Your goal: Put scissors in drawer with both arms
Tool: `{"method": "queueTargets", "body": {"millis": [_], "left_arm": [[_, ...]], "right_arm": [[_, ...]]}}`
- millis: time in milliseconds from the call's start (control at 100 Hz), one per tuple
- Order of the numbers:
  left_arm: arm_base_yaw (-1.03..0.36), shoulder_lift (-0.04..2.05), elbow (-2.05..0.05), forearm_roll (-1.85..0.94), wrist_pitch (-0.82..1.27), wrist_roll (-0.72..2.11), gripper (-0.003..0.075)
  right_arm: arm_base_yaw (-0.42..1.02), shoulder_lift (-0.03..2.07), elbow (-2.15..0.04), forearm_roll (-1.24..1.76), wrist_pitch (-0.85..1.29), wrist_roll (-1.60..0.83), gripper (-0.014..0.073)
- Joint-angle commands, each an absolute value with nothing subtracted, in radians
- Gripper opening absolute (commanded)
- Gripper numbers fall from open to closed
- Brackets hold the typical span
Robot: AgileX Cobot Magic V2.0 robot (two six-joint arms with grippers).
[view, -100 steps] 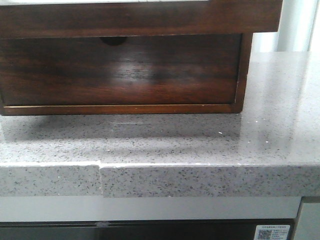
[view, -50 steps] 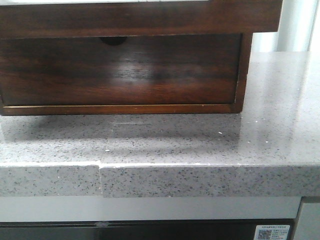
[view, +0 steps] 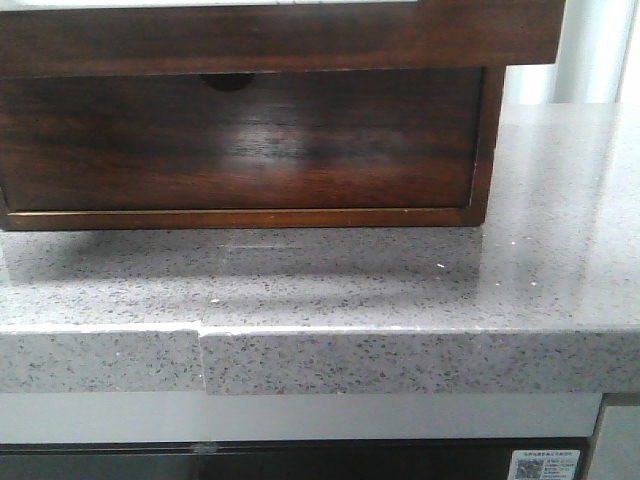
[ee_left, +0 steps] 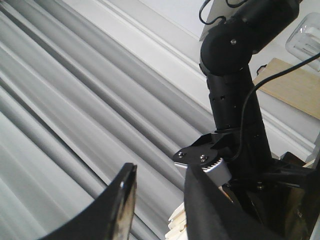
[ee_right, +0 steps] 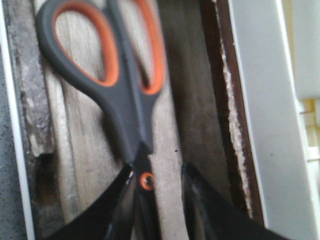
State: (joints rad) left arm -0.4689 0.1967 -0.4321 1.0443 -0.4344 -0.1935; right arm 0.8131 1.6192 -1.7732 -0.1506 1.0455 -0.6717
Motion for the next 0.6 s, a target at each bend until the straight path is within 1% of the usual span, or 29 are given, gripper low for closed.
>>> {"method": "queueTargets", "body": {"millis": [0,210,410,510,590], "left_arm": [[-0.477,0.21,-0.459,1.007,-0.464,-0.207,0.022],[-0.477,0.21,-0.459,1.007,-0.461,-0.207,0.022],[-0.477,0.21,-0.459,1.007,-0.461,-0.207,0.022],[-0.477,0.208,-0.459,1.007,-0.461,-0.207,0.022],[-0.477,0.197,-0.459,1.007,-0.459,-0.207,0.022]], "right_arm": [[0.815,1.577,-1.799,-0.16,1.014,-0.664,0.0211],[0.815,1.577,-1.799,-0.17,1.032,-0.664,0.021],[0.815,1.55,-1.81,-0.236,1.031,-0.575,0.0201],[0.815,1.515,-1.81,-0.248,1.033,-0.564,0.0137],[0.815,1.478,-1.81,-0.25,1.033,-0.547,0.0053]]}}
